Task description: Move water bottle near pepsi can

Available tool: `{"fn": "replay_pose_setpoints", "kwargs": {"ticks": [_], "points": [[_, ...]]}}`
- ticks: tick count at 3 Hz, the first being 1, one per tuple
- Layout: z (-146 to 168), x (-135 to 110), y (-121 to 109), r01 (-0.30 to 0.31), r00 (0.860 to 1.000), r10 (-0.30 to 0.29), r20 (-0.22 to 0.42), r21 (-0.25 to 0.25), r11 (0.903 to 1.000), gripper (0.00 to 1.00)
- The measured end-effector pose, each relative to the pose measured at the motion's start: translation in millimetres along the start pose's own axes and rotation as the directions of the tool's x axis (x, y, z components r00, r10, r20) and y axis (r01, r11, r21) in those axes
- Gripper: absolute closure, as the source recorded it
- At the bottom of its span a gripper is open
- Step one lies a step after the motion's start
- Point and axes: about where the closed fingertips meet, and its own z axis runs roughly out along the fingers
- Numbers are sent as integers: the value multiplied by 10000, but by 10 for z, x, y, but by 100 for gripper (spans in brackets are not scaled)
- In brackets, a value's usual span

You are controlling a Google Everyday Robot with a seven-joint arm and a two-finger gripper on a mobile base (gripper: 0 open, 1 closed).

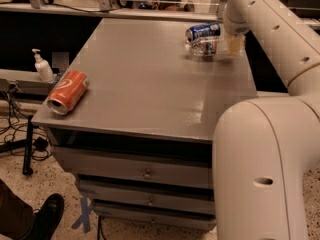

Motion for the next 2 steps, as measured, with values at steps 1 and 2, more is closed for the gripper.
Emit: {"fn": "replay_pose_setpoints", "kwargs": {"ticks": [1,2], "points": [[9,14,-12,-4,10000,4,-8,-40,10000,35],[14,41,-15,-19,10000,18,-47,-69,10000,12]]}}
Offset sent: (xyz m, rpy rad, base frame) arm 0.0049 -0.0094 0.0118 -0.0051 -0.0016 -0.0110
